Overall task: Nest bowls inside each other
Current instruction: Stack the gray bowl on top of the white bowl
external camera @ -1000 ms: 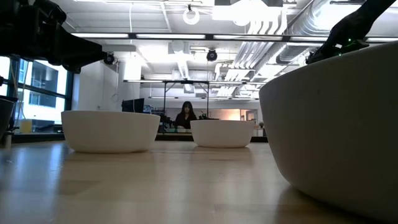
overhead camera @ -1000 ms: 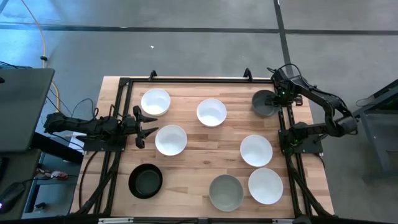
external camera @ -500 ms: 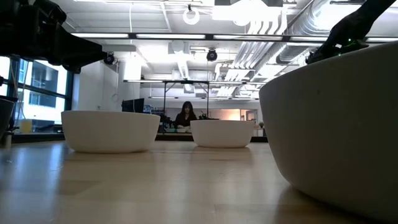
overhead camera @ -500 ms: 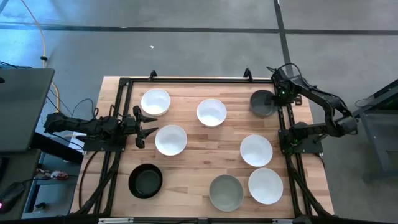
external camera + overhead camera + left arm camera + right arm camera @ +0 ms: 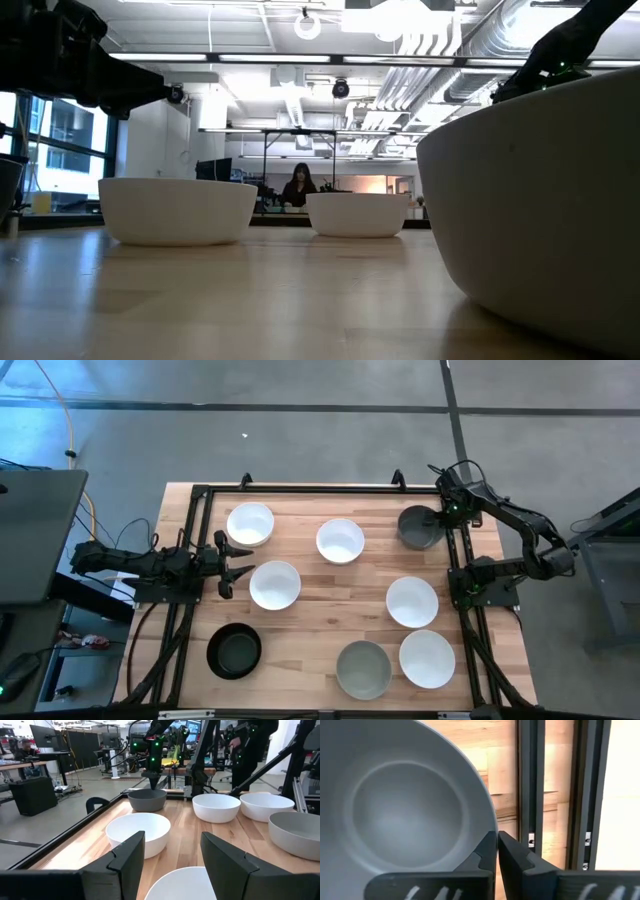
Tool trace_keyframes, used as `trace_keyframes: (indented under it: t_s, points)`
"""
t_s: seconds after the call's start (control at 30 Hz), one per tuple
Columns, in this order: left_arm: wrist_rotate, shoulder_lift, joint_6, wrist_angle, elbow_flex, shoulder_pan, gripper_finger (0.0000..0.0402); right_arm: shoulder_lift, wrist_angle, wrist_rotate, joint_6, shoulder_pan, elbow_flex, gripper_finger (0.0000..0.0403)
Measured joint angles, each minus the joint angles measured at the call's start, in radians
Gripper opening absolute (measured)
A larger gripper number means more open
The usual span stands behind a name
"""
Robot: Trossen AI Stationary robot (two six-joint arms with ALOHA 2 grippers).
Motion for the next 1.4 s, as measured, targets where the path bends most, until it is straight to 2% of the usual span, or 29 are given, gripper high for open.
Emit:
trace_keyframes:
  t_s: [0.4,0.87,1.4]
  points:
    - [0.000,0.000,0.000,-0.001,0.000,0.000,0.0182,0.000,0.012,-0.082,0.000,0.001,0.017,0.0000]
    - [0.000,0.000,0.000,-0.003,0.000,0.000,0.0182,-0.078,-0.109,-0.114,0.051,0.066,0.247,0.0000]
    - [0.005,0.000,-0.011,-0.014,0.000,0.000,0.0182,-0.077,-0.085,-0.110,0.056,0.068,0.164,0.0000]
